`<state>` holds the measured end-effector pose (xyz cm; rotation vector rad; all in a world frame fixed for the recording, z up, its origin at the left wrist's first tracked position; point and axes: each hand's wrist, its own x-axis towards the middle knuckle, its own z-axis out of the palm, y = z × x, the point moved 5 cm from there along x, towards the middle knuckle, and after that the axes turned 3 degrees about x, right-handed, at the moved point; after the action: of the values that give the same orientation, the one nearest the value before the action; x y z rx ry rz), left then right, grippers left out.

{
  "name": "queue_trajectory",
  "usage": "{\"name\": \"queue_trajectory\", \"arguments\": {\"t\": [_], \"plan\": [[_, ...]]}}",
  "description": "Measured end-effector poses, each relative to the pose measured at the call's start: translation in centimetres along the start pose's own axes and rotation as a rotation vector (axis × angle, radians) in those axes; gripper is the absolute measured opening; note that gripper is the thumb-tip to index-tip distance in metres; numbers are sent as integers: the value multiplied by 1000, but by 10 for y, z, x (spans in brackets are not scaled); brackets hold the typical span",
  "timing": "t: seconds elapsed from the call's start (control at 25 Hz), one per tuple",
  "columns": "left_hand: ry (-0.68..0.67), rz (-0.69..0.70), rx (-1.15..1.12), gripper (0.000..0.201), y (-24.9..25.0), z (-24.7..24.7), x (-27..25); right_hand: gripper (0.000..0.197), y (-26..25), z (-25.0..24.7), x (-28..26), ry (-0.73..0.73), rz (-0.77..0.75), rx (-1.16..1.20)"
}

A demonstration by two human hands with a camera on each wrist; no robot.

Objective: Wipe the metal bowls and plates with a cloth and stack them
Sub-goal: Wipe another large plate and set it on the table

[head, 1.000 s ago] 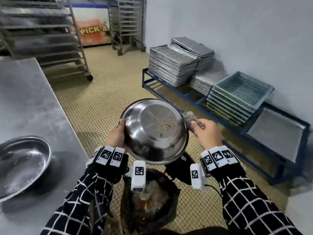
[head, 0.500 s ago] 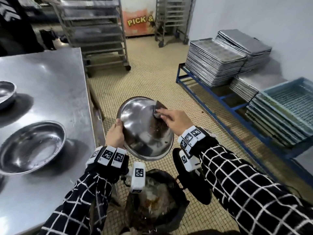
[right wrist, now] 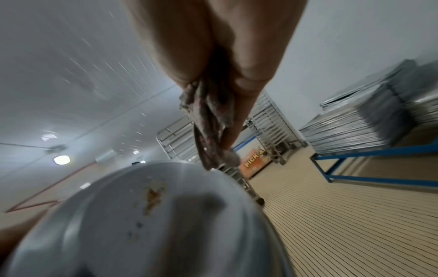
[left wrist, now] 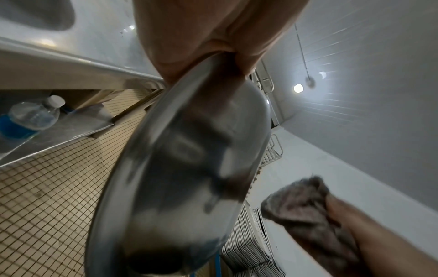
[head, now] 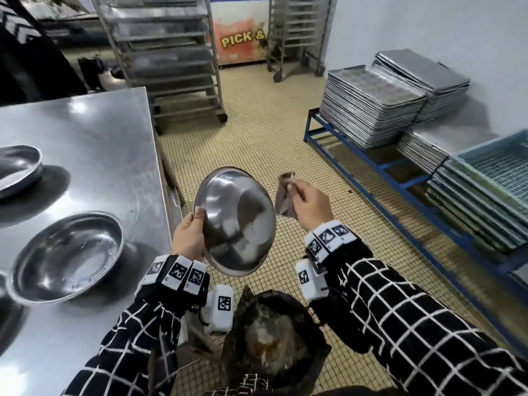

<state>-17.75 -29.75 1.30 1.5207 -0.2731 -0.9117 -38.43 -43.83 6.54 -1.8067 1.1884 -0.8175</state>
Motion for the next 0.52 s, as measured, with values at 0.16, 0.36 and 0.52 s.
{"name": "queue_trajectory", "arguments": {"t": [0.16, 0.36, 0.52], "plan": [[-89, 12, -39, 25, 7, 12, 2, 33, -43, 33, -4, -198, -229, -117], [21, -33, -87, 24, 16, -2, 11, 36, -7, 48, -50, -405, -317, -245], [44, -47, -124, 21, 23, -16, 15, 28, 31, 23, -48, -173, 7, -201]]}}
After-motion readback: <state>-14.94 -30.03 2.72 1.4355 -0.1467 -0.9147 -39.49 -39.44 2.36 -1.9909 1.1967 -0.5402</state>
